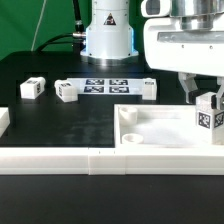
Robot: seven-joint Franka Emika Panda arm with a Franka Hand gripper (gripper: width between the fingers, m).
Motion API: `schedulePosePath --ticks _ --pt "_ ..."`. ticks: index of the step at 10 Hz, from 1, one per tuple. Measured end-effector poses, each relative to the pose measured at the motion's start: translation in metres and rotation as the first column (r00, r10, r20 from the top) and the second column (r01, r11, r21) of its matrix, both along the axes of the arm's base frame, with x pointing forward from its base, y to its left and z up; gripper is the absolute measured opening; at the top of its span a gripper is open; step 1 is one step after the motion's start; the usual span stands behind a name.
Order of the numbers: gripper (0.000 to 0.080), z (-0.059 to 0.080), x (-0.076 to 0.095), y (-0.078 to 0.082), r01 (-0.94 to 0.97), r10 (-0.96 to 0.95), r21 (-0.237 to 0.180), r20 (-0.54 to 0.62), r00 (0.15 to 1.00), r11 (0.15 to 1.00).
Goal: Assemble one leg
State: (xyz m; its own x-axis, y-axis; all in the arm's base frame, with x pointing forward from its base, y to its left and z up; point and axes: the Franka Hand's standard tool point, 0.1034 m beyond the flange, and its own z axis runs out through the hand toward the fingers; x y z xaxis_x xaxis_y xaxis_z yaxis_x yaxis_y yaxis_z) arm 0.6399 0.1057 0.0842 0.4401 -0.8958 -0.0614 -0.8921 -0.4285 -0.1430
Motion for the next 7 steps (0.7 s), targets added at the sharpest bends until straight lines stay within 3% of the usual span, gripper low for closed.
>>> schedulePosePath --ticks 5,6,7 --pt "0.0291 -0.0001 0.0 -0.0013 0.045 -0.045 0.018 -0.01 0.999 0.999" --pt "0.0481 -0.0001 0.0 -0.0013 0.045 -0.045 0.018 -0.01 0.999 0.999" --pt "0.0592 -0.0001 0.0 -0.0013 0.045 -0.045 0.018 -0.01 0.999 0.999"
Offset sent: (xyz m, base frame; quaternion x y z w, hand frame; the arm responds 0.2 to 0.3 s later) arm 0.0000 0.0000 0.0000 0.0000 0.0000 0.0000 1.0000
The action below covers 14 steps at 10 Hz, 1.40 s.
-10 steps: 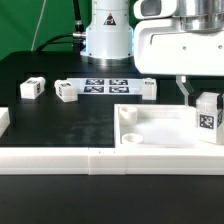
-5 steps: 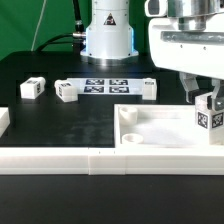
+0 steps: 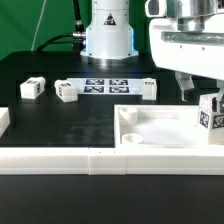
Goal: Assemble one leg
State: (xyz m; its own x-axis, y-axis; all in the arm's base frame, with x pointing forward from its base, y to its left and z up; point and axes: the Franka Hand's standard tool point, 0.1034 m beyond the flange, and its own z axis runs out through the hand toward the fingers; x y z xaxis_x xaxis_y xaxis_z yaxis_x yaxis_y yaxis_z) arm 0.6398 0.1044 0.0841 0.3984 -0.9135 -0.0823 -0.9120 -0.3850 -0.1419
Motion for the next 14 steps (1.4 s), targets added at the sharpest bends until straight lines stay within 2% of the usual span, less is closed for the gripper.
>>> schedulePosePath --ticks 1,2,6,7,8,11,12,14 --pt "0.0592 0.0 0.0 0.0 0.0 0.0 0.0 0.0 1.0 1.0" --pt "0.0639 0.0 0.0 0.0 0.0 0.0 0.0 0.0 1.0 1.0" --pt "0.0649 0.0 0.0 0.0 -0.019 0.019 -0.003 0.002 1.0 1.0" --pt "0.0649 0.0 -0.001 0.002 -0.148 0.148 -0.014 0.013 0.989 0.989" --pt "0.0649 0.0 0.0 0.002 -0.19 0.19 -0.017 0.019 0.982 0.982" --pt "0.0649 0.0 -0.001 0.004 -0.23 0.23 -0.021 0.023 0.973 0.973" --pt "0.0649 0.0 -0.002 0.009 -0.254 0.254 -0.025 0.022 0.967 0.967" --pt "0.0649 0.0 -0.005 0.018 -0.486 0.488 -0.059 0.018 0.873 0.872"
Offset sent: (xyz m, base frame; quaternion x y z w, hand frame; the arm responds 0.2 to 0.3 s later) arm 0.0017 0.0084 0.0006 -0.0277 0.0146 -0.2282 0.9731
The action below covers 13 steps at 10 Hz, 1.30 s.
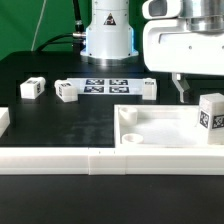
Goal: Assemble one leg
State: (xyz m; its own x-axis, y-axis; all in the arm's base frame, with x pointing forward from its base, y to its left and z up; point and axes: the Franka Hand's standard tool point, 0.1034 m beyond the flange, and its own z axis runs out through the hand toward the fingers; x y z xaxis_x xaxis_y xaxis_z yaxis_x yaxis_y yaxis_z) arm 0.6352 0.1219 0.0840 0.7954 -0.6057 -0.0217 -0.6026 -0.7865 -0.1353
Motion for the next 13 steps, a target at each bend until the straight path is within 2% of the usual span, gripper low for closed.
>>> schedulePosePath --ticks 1,3,5,6,8,9,10,11,13 --pt "0.0649 0.0007 0.0023 0.0026 -0.16 0.16 -0.019 0.003 0.987 0.987" --pt "0.0649 -0.0017 0.0077 -0.001 -0.349 0.35 -0.038 0.024 0.936 0.936" --pt "0.0649 -0.0035 0.0078 -0.0031 -0.566 0.57 -0.071 0.036 0.821 0.821" --pt "0.0649 -0.0036 0.0087 -0.0035 -0.634 0.639 -0.089 0.044 0.768 0.768" --pt "0.0649 -0.0043 0.0092 -0.0048 -0.657 0.663 -0.098 0.053 0.747 0.748" --pt "0.0522 -0.0044 0.0092 -0.0047 -0.657 0.663 -0.098 0.053 0.747 0.748" --pt "0.0359 -0.0045 0.0092 -0.0047 -0.657 0.663 -0.098 0.052 0.747 0.748" --pt "0.0291 -0.0044 0.0093 -0.0047 -0.657 0.663 -0.098 0.053 0.747 0.748" --pt "0.0291 -0.0044 0.0093 -0.0046 -0.65 0.656 -0.097 0.053 0.753 0.753"
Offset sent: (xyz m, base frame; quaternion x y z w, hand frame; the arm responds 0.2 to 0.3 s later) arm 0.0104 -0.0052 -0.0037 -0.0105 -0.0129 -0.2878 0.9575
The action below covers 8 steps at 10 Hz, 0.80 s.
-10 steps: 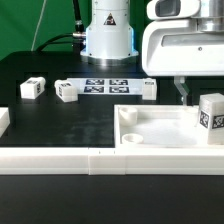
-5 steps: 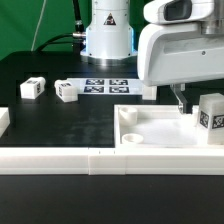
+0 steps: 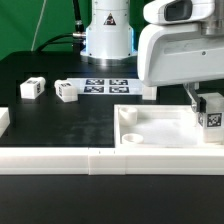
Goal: Assemble one leg
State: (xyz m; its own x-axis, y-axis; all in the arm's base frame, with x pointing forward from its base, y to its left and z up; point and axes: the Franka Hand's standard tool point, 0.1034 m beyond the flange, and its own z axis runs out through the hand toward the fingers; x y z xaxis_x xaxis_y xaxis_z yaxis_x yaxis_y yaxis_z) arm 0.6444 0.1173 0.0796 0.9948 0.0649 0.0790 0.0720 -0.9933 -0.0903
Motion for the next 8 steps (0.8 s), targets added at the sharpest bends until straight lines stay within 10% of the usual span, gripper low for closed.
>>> schedulePosePath --ticks 3,8 --pt "0.0291 -0.0001 -0.001 -0.004 0.256 -0.256 0.04 -0.001 0.967 0.966" --pt "0.0291 -0.0025 -0.0057 -0.0098 0.789 -0.785 0.051 -0.081 0.614 0.612"
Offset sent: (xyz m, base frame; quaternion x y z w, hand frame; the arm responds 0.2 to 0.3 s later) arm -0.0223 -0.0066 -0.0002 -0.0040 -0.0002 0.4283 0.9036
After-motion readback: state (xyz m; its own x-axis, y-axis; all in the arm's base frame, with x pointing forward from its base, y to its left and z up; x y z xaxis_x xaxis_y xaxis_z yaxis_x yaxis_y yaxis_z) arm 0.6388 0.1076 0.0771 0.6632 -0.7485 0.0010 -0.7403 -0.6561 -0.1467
